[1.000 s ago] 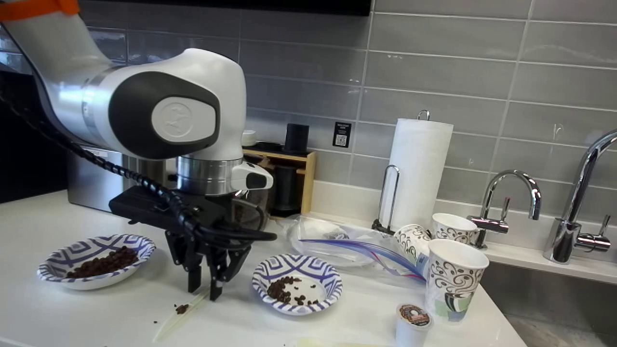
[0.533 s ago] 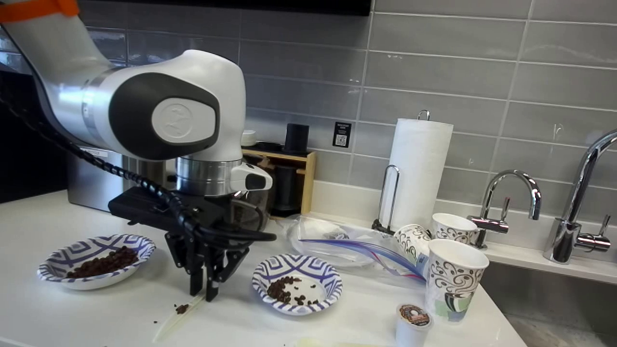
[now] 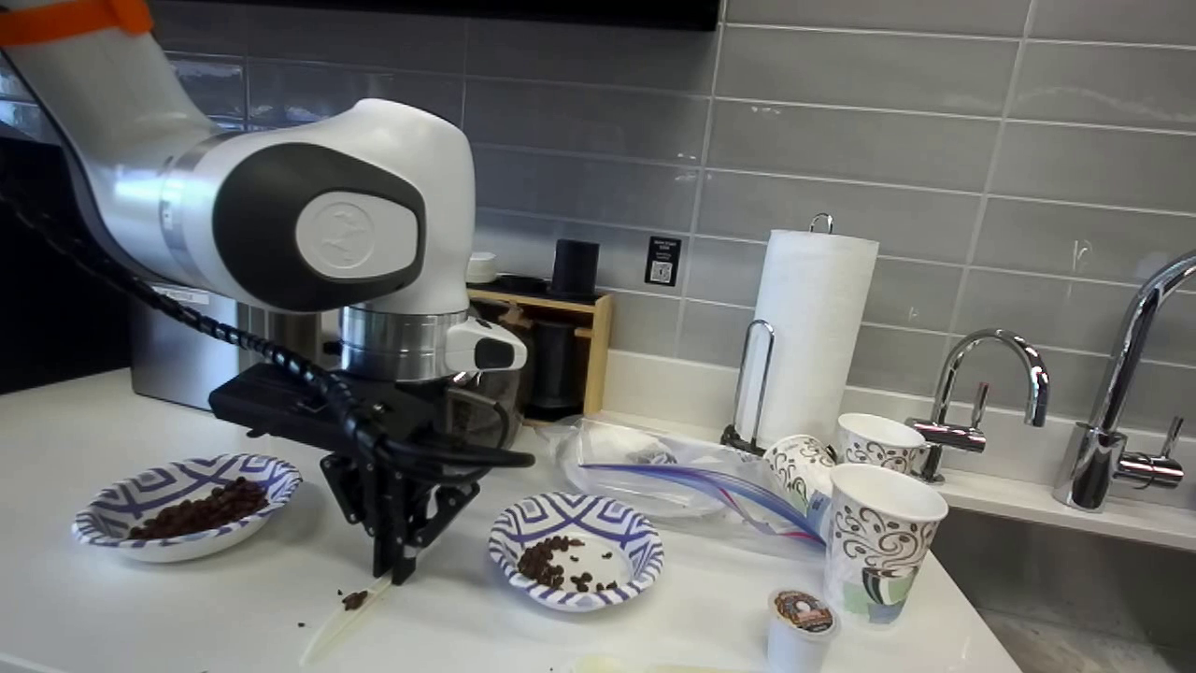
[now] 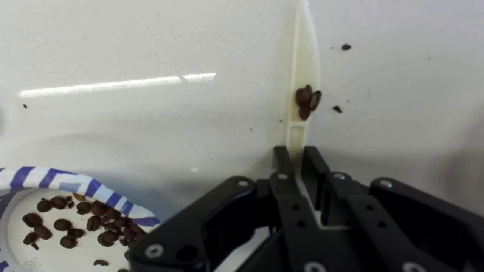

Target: Pick up the beans in the bowl on the left then place them on the plastic knife and then drop the beans on the knife into the bowl on the right

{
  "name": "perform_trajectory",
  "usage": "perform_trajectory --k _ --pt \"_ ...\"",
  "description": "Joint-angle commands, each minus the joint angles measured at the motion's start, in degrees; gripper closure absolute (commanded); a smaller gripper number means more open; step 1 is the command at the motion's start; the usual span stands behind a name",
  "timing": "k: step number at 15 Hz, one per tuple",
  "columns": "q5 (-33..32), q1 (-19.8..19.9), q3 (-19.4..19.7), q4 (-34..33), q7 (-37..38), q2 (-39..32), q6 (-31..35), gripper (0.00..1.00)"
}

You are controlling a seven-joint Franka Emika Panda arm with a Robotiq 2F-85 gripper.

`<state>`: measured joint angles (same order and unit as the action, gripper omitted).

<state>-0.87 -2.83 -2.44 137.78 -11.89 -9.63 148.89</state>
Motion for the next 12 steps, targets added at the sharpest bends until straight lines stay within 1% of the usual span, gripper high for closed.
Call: perform_trajectory --k 1,2,3,8,12 --pt "-1.02 0.11 -0.34 -1.54 1.45 -0.98 -2.51 0.95" --pt "-1.02 0.11 -0.34 -1.63 1.46 -1.02 -2.72 0.94" --pt "-0.97 0.14 -0.36 -1.73 1.37 -1.06 -2.89 0.97" --pt "-1.04 0.19 -0.36 -2.12 1.1 -0.94 -3.48 0.97" --pt "-0.75 0.35 -0.42 -2.85 0.46 -0.84 -5.55 0.97"
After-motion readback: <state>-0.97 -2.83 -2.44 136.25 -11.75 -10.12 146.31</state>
